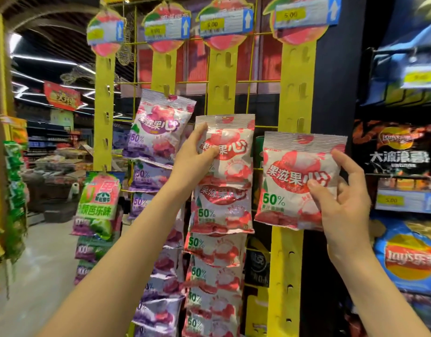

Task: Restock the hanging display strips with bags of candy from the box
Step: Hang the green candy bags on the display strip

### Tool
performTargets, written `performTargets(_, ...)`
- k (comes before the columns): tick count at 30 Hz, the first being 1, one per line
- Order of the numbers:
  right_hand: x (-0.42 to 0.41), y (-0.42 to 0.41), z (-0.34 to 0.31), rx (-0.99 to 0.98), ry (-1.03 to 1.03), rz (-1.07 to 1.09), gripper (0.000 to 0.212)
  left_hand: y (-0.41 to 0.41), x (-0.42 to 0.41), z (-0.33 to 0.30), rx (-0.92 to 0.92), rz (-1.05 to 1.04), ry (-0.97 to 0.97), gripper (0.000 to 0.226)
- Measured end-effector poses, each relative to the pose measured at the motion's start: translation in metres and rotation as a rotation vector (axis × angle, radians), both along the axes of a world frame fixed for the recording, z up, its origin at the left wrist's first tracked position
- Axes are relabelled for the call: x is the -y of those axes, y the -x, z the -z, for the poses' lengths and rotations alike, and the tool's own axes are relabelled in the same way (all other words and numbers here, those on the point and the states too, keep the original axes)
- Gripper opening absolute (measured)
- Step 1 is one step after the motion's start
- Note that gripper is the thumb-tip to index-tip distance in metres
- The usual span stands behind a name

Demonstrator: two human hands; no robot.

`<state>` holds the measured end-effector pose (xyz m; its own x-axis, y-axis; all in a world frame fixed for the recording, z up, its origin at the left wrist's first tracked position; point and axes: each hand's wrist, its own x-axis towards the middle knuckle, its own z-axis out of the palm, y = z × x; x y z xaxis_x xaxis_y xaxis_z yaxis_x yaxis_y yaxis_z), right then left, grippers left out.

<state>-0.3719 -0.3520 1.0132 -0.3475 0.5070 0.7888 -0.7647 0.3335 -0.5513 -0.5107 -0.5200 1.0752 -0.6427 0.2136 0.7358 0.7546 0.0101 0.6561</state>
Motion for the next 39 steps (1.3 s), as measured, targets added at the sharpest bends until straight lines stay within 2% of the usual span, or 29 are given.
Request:
performTargets(21, 0.003, -0.006, 0.000, 0.025, 0.008, -0.068, 0.047, -0.011, 0.006, 0.022, -0.080, -0.170, 0.056, 0.058)
performTargets(25, 0.002, -0.006, -0.001, 0.037, 0.003, -0.074, 0.047, -0.015, 0.005, 0.022, -0.119, -0.272, 0.084, 0.052)
performTargets(31, -0.001, -0.007, -0.005, 0.031, 0.001, -0.049, 0.048, -0.015, 0.000, -0.005, -0.136, -0.312, 0.046, 0.045)
performTargets(36, -0.003, -0.010, -0.009, 0.015, 0.007, -0.070, 0.047, -0.008, -0.004, -0.038, -0.010, -0.167, -0.044, 0.045)
performTargets(39, -0.002, -0.011, -0.013, 0.011, -0.002, -0.075, 0.047, -0.005, -0.006, -0.050, -0.023, -0.182, -0.055, 0.044)
